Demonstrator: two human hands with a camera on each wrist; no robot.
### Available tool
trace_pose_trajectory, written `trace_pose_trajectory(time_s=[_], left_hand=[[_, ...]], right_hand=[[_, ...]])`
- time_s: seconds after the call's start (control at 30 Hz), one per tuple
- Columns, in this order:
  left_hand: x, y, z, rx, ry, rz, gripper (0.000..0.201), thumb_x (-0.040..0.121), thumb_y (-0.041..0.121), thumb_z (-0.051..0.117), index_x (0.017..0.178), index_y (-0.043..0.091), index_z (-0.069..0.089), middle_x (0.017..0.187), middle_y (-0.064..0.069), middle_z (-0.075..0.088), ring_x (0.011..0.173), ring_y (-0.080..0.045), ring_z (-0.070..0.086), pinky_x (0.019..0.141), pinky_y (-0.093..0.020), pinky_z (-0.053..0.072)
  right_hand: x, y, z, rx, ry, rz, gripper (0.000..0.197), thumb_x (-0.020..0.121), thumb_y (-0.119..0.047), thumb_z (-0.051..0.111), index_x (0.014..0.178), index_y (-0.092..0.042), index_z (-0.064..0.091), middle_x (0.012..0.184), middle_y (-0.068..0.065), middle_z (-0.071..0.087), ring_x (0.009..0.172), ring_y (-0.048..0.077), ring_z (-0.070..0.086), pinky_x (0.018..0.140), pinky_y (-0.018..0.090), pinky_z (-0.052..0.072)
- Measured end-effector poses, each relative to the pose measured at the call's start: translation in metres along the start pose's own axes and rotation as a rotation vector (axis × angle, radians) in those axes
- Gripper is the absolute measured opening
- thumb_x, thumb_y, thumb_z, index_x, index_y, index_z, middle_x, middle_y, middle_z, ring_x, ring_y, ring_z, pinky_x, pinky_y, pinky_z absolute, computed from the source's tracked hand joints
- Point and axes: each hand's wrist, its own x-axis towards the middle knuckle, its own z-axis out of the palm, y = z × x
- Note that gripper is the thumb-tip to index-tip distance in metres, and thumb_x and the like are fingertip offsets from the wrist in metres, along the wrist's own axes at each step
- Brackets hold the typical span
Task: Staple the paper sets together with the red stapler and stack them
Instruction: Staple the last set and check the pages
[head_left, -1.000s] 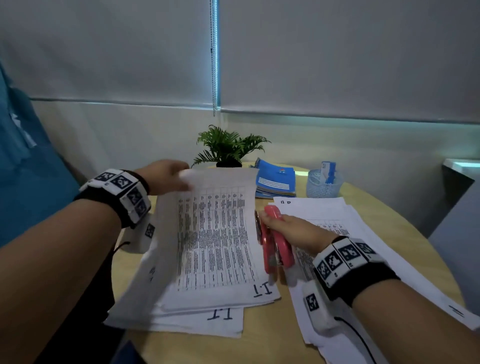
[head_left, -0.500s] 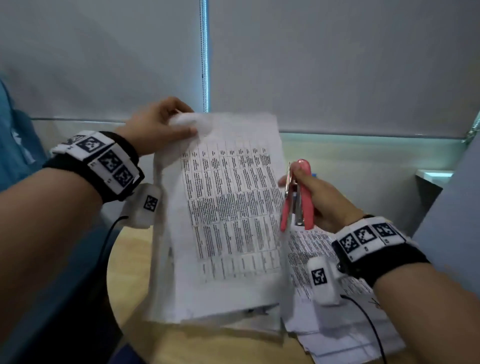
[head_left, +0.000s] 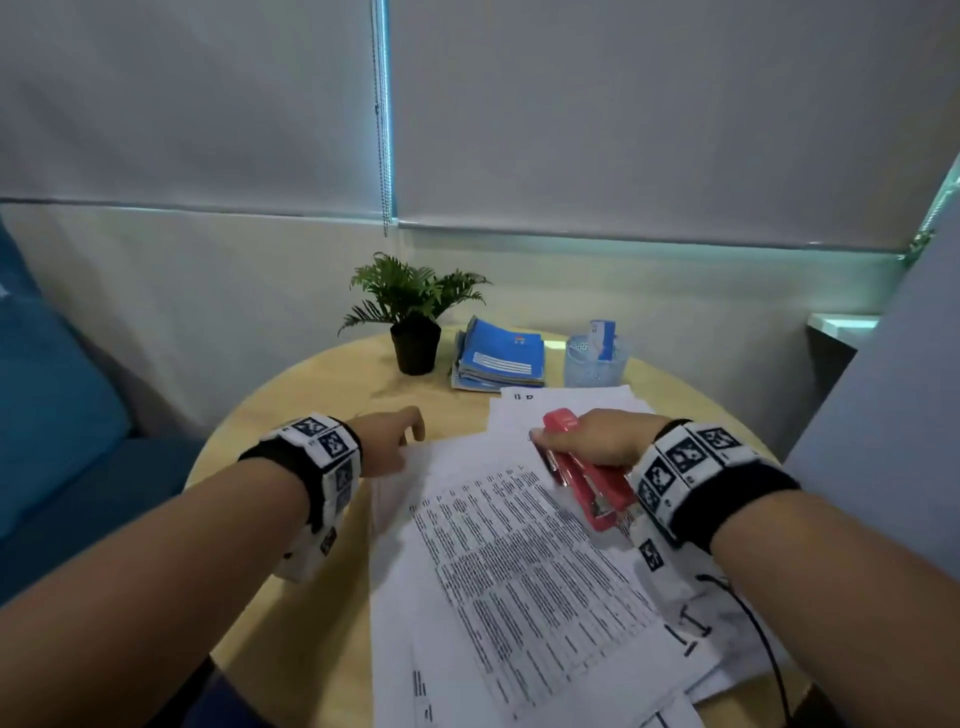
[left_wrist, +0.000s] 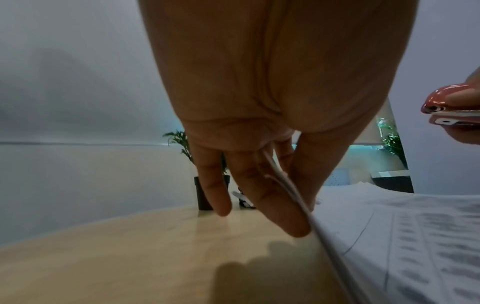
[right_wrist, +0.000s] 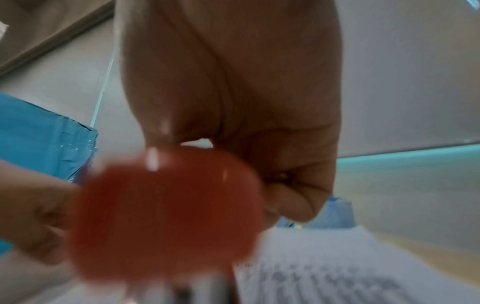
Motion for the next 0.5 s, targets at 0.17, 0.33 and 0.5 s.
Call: trace_pose_trajectory(time_s=[0.17,0.33,0.5], left_hand=[[0.014,0.0,0.011,0.003,0.007,-0.001,0.029,0.085,0.012,0.055,0.112,0.019,0.046,0.118,-0.005,0.056,0.091,-0.021,0.05,0.077,-0.03,0.042],[0.016,-0.002,0.013,0.14,-0.046,0.013,0.039,0.083,0.024,0.066,0.119,0.027,0.053,0.125,-0.002,0.044,0.111,-0.023,0.049,0.096,-0.033,0.043],[0.007,0.0,0.016,0.147,-0.116,0.145,0.045,0.086,0.018,0.062,0.128,0.033,0.055,0.127,-0.001,0.045,0.114,-0.019,0.048,0.091,-0.021,0.038]], right_hand=[[0.015,-0.033,0.03,-0.211,-0.1,-0.072,0.076,0.087,-0.073,0.034,0.12,-0.01,0.058,0.124,0.009,0.06,0.111,0.027,0.057,0.102,0.039,0.04],[0.018,-0.066,0.049,-0.293,-0.104,-0.151,0.055,0.098,-0.054,0.035,0.121,-0.009,0.056,0.122,0.014,0.054,0.114,0.026,0.05,0.095,0.035,0.038],[0.025,-0.073,0.064,-0.372,-0.107,-0.153,0.026,0.093,-0.039,0.053,0.097,-0.013,0.056,0.104,0.007,0.059,0.097,0.024,0.058,0.081,0.03,0.046]])
